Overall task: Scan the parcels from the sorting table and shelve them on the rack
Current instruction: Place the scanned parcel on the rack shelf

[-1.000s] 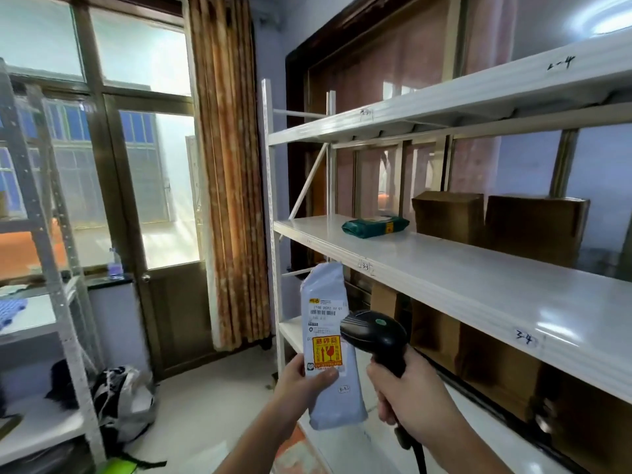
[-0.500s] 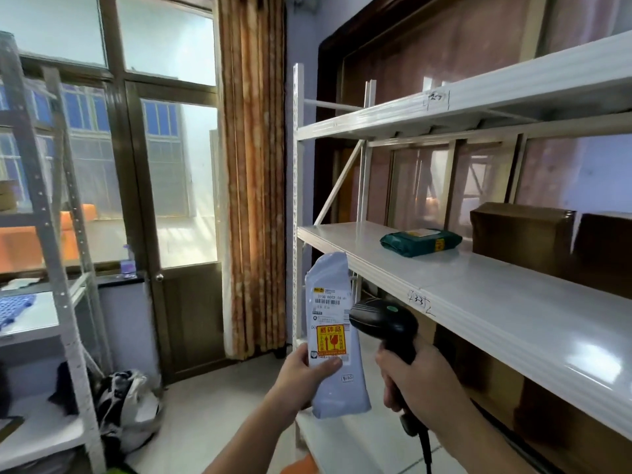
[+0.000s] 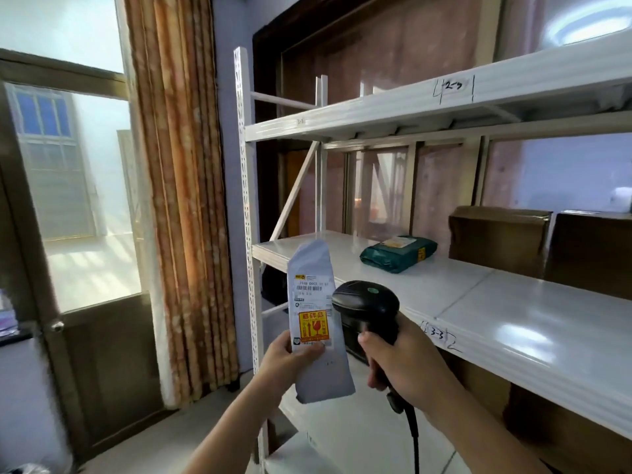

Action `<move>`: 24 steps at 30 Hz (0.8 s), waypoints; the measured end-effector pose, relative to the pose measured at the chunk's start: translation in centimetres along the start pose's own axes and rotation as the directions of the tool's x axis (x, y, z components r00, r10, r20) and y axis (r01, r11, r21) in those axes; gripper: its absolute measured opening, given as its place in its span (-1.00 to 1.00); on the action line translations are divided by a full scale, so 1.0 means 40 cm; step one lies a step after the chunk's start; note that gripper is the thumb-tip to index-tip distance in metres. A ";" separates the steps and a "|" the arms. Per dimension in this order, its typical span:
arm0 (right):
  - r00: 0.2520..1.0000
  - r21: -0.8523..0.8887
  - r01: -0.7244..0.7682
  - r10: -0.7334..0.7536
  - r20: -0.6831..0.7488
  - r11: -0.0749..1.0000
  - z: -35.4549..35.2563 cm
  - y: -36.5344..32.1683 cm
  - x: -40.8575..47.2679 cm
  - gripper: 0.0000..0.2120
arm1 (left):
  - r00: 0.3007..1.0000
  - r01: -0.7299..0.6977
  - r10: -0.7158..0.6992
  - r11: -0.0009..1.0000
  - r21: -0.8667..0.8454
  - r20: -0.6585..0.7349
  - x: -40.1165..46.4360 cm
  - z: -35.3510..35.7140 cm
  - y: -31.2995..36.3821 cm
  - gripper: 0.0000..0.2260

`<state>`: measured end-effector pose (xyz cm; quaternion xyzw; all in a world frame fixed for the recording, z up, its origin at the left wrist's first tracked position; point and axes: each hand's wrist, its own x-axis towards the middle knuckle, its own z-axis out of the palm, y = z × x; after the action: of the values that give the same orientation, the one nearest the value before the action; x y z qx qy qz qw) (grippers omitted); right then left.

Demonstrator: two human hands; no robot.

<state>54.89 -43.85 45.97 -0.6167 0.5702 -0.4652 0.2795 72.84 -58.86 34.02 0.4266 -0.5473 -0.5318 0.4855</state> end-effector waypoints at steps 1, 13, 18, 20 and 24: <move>1.000 -0.008 -0.007 0.007 -0.019 1.000 0.003 0.000 0.016 -0.95 | 1.000 -0.005 0.006 1.000 -0.007 0.026 0.028 0.001 0.003 -0.72; 0.967 -0.076 -0.061 0.040 -0.253 0.995 -0.051 0.035 0.234 -0.93 | 0.956 -0.116 0.128 0.991 -0.061 0.262 0.360 0.118 0.145 -0.69; 0.944 -0.042 -0.087 0.069 -0.322 0.995 -0.088 0.057 0.317 -0.95 | 0.927 -0.188 0.185 0.982 -0.023 0.326 0.487 0.193 0.214 -0.79; 0.941 -0.059 -0.106 0.081 -0.330 0.993 -0.101 0.067 0.349 -0.94 | 0.918 -0.191 0.192 0.981 -0.037 0.348 0.541 0.213 0.233 -0.80; 0.928 -0.054 -0.140 0.112 -0.356 0.989 -0.105 0.090 0.410 -0.95 | 0.924 -0.125 0.145 0.989 -0.078 0.355 0.657 0.232 0.231 -0.72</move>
<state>48.19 -59.59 48.72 -0.4962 0.6670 -0.5265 0.1781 59.83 -82.50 45.62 0.2702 -0.6405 -0.5806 0.4240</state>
